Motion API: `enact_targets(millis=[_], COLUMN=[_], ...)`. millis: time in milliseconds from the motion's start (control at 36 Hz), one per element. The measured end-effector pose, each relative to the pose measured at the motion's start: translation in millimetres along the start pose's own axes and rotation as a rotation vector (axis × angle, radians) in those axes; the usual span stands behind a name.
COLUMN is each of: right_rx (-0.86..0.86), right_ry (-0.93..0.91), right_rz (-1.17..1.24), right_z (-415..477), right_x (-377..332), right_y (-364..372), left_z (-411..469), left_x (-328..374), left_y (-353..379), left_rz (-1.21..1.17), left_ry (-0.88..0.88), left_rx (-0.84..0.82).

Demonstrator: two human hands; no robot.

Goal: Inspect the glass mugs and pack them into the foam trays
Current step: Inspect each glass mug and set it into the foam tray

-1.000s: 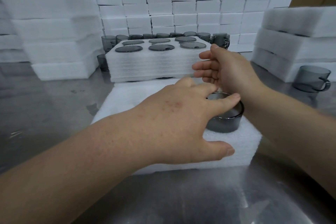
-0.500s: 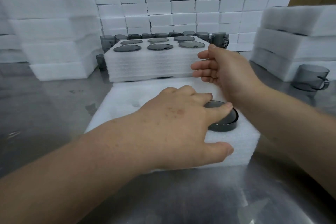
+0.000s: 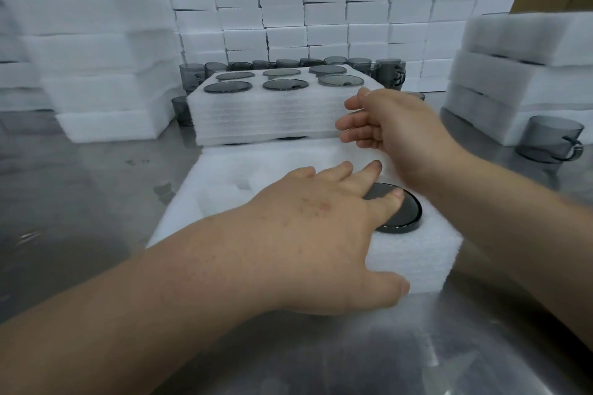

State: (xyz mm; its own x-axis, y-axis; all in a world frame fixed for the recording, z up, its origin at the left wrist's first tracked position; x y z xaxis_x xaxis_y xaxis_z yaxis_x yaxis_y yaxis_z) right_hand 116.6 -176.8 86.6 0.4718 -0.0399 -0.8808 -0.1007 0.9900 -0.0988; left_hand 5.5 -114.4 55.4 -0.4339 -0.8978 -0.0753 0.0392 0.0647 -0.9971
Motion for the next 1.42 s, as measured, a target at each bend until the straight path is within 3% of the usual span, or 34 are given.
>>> enact_targets(millis=[528,945,1251,1417], right_rx=[-0.029,-0.118,-0.228,-0.29], right_ry=[-0.022,-0.064,-0.089,-0.084], right_rz=[-0.077,-0.216,-0.371,-0.433], right_z=[-4,-8,-10,-10], right_x=[-4,-10,-12,-12], right_y=[3,11,19,27], left_z=[-1,-8,-6,-11], left_x=[9,10,11,-3], left_y=[-1,-15,-13,-42], left_rz=[-0.109,-0.058,-0.063,-0.477], left_ry=[0.065,0.088,0.117,0.043], left_rx=[-0.086,0.116,0.064,0.216])
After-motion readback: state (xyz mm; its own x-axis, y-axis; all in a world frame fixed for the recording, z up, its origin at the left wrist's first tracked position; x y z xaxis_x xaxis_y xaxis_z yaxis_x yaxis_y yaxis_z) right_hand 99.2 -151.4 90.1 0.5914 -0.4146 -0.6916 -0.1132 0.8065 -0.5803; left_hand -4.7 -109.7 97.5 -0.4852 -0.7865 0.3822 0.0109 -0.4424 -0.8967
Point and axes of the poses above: each hand's wrist, its own z-axis towards the middle knuckle, its own y-axis out of the palm, x = y × z, the point moved 9 cm from there along z, towards the middle knuckle, and after that the axes turned 8 degrees about -y, right-handed, at the moved point
